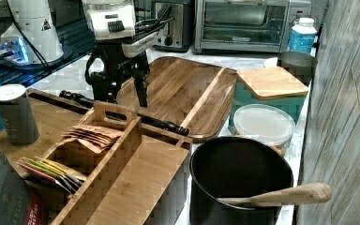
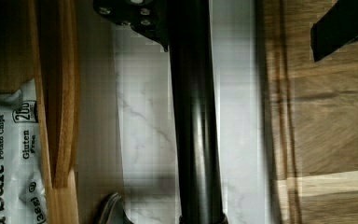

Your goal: Open the drawer.

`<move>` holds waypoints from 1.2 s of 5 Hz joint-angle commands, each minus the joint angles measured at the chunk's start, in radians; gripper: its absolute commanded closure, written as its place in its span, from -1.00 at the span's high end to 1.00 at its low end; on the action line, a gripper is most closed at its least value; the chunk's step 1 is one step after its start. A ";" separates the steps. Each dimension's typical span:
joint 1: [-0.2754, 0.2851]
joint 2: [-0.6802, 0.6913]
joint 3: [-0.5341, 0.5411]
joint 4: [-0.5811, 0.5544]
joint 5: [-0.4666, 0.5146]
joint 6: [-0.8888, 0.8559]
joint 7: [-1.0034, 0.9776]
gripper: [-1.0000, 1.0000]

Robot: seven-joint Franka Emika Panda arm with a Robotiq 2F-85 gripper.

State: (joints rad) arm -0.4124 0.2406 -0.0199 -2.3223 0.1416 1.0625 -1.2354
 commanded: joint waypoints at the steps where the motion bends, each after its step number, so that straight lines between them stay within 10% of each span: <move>1: 0.220 -0.051 0.225 -0.069 0.111 -0.032 0.228 1.00; 2: 0.304 -0.096 0.237 -0.105 0.048 0.005 0.398 1.00; 6: 0.315 -0.146 0.295 -0.136 0.055 0.017 0.454 1.00</move>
State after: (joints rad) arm -0.2576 0.1481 0.1176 -2.4629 0.1580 1.1260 -0.8301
